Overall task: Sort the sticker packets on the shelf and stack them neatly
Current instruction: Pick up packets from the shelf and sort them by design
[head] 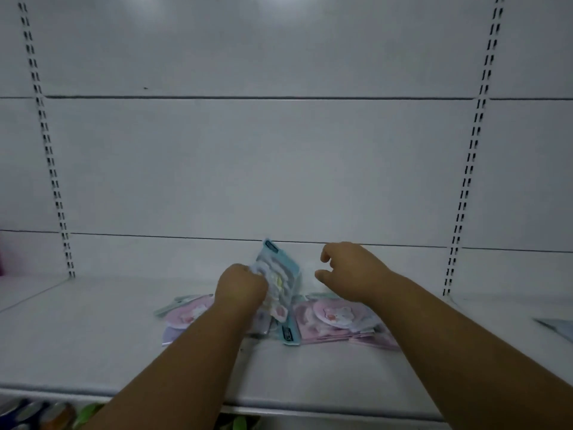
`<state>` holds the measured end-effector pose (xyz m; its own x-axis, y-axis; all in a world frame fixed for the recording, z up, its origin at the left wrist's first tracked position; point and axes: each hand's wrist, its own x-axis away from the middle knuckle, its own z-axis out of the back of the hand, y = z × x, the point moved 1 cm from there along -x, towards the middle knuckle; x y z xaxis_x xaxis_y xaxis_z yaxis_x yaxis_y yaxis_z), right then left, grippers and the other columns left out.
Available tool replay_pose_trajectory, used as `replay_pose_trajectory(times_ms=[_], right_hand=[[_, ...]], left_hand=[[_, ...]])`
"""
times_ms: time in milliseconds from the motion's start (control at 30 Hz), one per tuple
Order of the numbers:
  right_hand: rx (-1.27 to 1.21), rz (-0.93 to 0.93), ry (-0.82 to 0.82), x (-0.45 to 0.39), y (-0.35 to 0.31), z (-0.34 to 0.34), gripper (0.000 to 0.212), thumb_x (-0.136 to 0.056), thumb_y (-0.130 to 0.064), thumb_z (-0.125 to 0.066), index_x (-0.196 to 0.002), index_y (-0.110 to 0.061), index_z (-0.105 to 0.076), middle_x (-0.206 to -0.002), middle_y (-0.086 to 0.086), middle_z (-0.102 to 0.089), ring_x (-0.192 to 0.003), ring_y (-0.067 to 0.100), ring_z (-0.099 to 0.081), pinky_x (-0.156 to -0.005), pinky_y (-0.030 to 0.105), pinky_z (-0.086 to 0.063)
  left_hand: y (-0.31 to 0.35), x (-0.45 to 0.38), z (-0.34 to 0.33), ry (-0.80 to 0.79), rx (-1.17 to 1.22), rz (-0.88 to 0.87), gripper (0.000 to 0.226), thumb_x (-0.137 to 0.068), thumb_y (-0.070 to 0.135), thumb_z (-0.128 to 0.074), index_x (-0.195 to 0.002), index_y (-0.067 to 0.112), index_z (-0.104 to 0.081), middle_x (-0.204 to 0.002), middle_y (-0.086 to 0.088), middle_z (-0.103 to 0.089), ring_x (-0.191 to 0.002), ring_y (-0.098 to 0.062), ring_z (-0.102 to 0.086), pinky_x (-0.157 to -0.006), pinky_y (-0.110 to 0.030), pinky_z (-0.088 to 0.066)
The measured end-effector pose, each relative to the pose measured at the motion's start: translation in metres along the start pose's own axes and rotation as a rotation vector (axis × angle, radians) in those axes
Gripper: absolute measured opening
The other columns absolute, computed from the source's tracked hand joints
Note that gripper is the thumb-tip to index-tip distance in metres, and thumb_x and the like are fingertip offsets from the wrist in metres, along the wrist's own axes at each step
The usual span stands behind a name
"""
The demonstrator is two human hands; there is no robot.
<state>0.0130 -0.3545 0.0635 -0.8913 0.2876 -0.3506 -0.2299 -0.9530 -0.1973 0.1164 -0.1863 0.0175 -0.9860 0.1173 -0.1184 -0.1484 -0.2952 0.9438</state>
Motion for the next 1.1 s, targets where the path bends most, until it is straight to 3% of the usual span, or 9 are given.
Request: replay_pose_trajectory(times_ms=[100,200,333,467,633,700,800,933,1100], right_hand=[[0.096,-0.133,-0.101,0.008,0.003,-0.018,0.038,-0.086,-0.041,-0.059,-0.111,-0.013,-0.060,-0.113,0.010,-0.061,-0.102,0.026,-0.058,-0.083,0.034,-0.046],[0.168,-0.278,-0.173,0.016,0.006,-0.034,0.030,-0.079,-0.045,-0.060,-0.086,-0.016,-0.059,-0.099,0.010,-0.062,-0.089,0.026,-0.058,-0.071,0.031,-0.046],[0.202,-0.447,-0.211,0.018,0.005,-0.045,0.056,-0.076,-0.058,-0.051,-0.112,-0.015,-0.059,-0.116,0.012,-0.061,-0.105,0.032,-0.055,-0.089,0.036,-0.046],[0.231,-0.510,-0.174,0.018,-0.009,-0.046,0.041,-0.078,-0.048,-0.056,-0.107,-0.019,-0.062,-0.116,0.009,-0.062,-0.106,0.032,-0.056,-0.089,0.035,-0.044],[-0.132,-0.509,0.078,0.024,-0.017,-0.038,0.042,-0.090,-0.017,-0.056,-0.130,-0.009,-0.044,-0.130,0.019,-0.044,-0.110,0.034,-0.056,-0.092,0.035,-0.045],[-0.307,-0.449,0.209,0.036,-0.012,-0.027,0.048,-0.090,-0.007,-0.050,-0.136,-0.012,-0.041,-0.130,0.018,-0.047,-0.109,0.031,-0.057,-0.091,0.032,-0.044],[-0.570,-0.419,0.354,0.059,0.005,-0.002,0.053,-0.086,0.001,-0.049,-0.134,-0.020,-0.042,-0.107,0.004,-0.062,-0.081,0.015,-0.064,-0.069,0.028,-0.051],[-0.549,-0.455,0.531,0.101,0.054,0.038,0.058,-0.084,-0.004,-0.060,-0.134,-0.027,-0.039,-0.091,-0.008,-0.063,-0.076,0.003,-0.062,-0.066,0.023,-0.049],[-0.524,-0.575,0.643,0.180,0.142,0.092,0.056,-0.083,-0.008,-0.067,-0.133,-0.021,-0.043,-0.086,-0.009,-0.065,-0.081,0.007,-0.064,-0.071,0.024,-0.051]], left_hand=[[0.002,0.012,0.016,-0.036,0.323,-0.035,0.017,-0.086,0.013,-0.063,-0.100,0.022,-0.058,-0.098,-0.010,-0.069,-0.081,-0.028,-0.070,-0.072,-0.045,-0.061],[0.004,0.025,0.036,-0.131,0.508,-0.095,0.021,-0.085,0.012,-0.067,-0.096,0.028,-0.056,-0.093,-0.006,-0.072,-0.075,-0.027,-0.074,-0.065,-0.049,-0.061],[-0.002,0.037,0.062,-0.227,0.577,-0.124,0.022,-0.087,0.007,-0.066,-0.096,0.026,-0.058,-0.086,-0.004,-0.075,-0.069,-0.024,-0.075,-0.056,-0.044,-0.061],[-0.011,0.041,0.077,-0.269,0.586,-0.129,0.020,-0.089,0.005,-0.065,-0.098,0.021,-0.057,-0.086,-0.004,-0.075,-0.069,-0.023,-0.075,-0.051,-0.037,-0.060],[-0.011,0.043,0.075,-0.296,0.597,-0.129,0.019,-0.090,0.008,-0.065,-0.099,0.023,-0.058,-0.085,-0.002,-0.076,-0.071,-0.022,-0.075,-0.053,-0.037,-0.060],[-0.007,0.045,0.067,-0.330,0.608,-0.130,0.019,-0.090,0.010,-0.065,-0.098,0.027,-0.058,-0.082,0.002,-0.076,-0.071,-0.023,-0.075,-0.054,-0.041,-0.060],[0.004,0.055,0.044,-0.362,0.617,-0.153,0.021,-0.090,0.011,-0.064,-0.097,0.030,-0.057,-0.087,0.001,-0.076,-0.073,-0.023,-0.075,-0.063,-0.048,-0.061],[0.028,0.085,-0.009,-0.434,0.700,-0.147,0.021,-0.089,0.005,-0.063,-0.101,0.021,-0.058,-0.091,-0.006,-0.076,-0.075,-0.026,-0.075,-0.060,-0.042,-0.061],[0.068,0.151,-0.107,-0.580,0.732,-0.141,0.024,-0.089,0.001,-0.059,-0.112,0.009,-0.058,-0.102,-0.017,-0.072,-0.083,-0.033,-0.073,-0.062,-0.040,-0.059]])
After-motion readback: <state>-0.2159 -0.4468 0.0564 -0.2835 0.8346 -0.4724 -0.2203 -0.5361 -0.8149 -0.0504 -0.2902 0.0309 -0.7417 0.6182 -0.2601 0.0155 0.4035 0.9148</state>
